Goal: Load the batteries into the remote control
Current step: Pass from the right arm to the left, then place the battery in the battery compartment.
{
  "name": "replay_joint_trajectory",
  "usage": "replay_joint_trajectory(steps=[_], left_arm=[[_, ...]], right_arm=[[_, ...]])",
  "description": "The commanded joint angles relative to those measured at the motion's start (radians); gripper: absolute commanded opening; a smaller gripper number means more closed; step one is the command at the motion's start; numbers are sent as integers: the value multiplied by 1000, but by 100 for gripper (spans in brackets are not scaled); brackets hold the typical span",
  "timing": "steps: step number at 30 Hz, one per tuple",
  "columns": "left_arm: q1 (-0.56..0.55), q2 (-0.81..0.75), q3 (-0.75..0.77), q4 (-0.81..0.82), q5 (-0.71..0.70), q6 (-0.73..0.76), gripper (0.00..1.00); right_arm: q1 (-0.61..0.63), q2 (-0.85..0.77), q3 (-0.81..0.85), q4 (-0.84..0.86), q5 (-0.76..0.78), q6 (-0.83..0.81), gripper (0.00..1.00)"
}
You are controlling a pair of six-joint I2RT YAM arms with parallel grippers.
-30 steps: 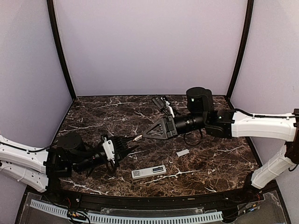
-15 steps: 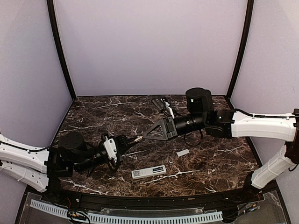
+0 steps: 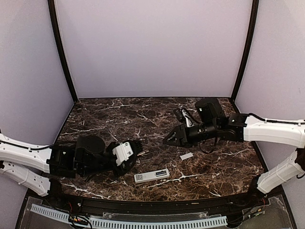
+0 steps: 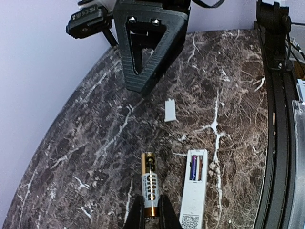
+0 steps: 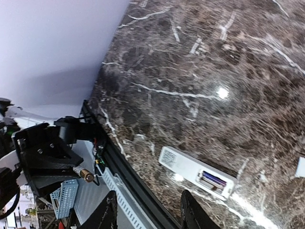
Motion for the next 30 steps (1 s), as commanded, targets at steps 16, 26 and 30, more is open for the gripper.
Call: replay_joint_trajectory(steps=[16, 26, 30], left_arm=[[156, 521, 364, -391, 455, -110, 0], [201, 597, 426, -459, 620, -7, 0], [201, 643, 452, -469, 610, -26, 0]], right_arm=[[-45, 208, -117, -16, -9, -36, 41], [-76, 279, -94, -21, -89, -86, 41], [-76, 297, -92, -9, -107, -85, 41]])
